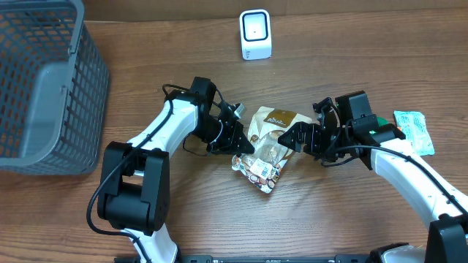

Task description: Scan the item barcode

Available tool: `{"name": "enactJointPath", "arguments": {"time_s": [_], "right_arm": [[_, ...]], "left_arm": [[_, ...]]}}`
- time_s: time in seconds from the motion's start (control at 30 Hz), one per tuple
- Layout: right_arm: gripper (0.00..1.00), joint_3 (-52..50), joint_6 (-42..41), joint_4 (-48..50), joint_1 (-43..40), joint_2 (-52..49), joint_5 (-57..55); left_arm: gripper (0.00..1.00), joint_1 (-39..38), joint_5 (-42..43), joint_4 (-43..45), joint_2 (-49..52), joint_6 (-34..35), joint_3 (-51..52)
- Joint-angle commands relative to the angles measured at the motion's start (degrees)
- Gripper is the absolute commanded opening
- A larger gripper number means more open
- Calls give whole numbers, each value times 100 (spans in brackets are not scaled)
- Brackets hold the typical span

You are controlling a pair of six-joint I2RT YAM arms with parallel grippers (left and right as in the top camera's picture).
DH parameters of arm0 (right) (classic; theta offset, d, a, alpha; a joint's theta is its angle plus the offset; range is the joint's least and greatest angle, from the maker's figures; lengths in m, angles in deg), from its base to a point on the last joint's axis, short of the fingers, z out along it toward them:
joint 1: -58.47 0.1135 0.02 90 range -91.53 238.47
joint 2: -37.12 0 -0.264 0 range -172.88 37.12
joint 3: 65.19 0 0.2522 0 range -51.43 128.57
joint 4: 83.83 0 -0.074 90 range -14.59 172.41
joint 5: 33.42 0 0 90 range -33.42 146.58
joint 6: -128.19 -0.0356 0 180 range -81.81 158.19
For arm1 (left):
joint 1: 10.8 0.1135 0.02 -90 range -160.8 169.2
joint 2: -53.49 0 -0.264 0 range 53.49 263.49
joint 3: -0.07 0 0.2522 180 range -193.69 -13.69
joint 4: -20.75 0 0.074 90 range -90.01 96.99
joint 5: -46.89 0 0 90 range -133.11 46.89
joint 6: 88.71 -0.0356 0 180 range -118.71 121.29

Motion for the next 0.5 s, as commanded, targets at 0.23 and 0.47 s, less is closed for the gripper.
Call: {"name": "enactJointPath", "arguments": {"time_s": [0.23,0.47], "right_arm": [[100,-63,170,186,13,26,234],[98,-461,144,1051,299,22,656]], "left_arm": [[4,20,573,42,-37,-339,-131],[4,-68,566,101,-37,-339,-131]]}}
